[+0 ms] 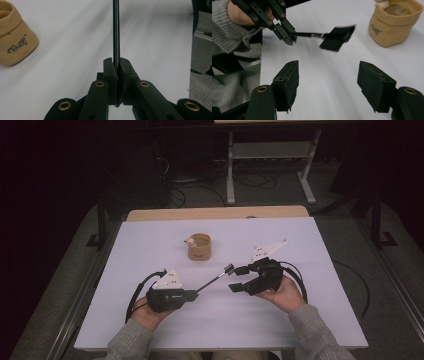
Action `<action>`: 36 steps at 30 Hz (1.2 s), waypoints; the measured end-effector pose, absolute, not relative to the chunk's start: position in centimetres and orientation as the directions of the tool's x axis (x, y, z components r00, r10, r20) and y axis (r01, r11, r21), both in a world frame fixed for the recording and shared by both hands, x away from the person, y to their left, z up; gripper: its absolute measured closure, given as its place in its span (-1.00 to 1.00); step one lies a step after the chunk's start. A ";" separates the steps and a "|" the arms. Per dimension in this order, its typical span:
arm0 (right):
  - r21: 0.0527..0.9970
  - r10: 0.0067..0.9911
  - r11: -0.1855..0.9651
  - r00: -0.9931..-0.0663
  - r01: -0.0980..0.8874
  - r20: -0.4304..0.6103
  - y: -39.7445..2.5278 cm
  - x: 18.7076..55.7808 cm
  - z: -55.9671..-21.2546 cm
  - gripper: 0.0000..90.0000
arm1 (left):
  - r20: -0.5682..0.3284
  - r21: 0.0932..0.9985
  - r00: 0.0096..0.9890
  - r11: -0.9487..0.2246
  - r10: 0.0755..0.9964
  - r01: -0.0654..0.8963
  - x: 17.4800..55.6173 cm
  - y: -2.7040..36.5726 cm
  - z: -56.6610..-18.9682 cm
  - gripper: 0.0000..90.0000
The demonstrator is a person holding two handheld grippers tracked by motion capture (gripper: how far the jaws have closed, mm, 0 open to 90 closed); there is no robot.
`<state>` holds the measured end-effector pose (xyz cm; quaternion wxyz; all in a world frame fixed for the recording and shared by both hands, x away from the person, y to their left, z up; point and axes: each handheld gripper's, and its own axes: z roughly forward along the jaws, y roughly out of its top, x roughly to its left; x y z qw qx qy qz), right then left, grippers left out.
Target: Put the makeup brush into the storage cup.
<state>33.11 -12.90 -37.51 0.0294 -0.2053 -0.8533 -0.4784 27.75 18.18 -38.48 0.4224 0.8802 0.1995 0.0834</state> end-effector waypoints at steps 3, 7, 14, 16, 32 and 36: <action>0.801 0.306 0.423 -0.899 0.424 0.314 -12.3 33.3 -38.5 -0.16 | -0.024 0.781 0.904 -0.556 0.427 0.284 27.8 18.0 -38.3 0.89; 0.808 0.243 0.347 -0.878 0.476 0.413 -11.3 33.4 -39.2 -0.03 | -0.022 0.785 0.906 -0.554 0.423 0.278 27.9 17.6 -38.3 0.89; 0.828 0.157 0.251 -0.865 0.502 0.476 -9.9 33.7 -39.8 0.42 | -0.018 0.787 0.909 -0.554 0.416 0.269 27.9 17.2 -38.4 0.89; 0.829 0.129 0.215 -0.857 0.516 0.499 -9.8 33.8 -40.1 0.61 | -0.018 0.789 0.911 -0.554 0.412 0.266 27.9 17.2 -38.3 0.89; 0.811 0.168 0.431 -0.918 0.397 0.360 -9.0 32.9 -38.0 0.88 | -0.024 0.760 0.935 -0.601 0.353 0.246 27.9 16.2 -38.8 0.56; 0.774 0.170 0.537 -0.942 0.335 0.290 -7.8 32.4 -36.9 0.88 | -0.028 0.747 0.946 -0.621 0.323 0.235 27.7 15.8 -38.8 0.66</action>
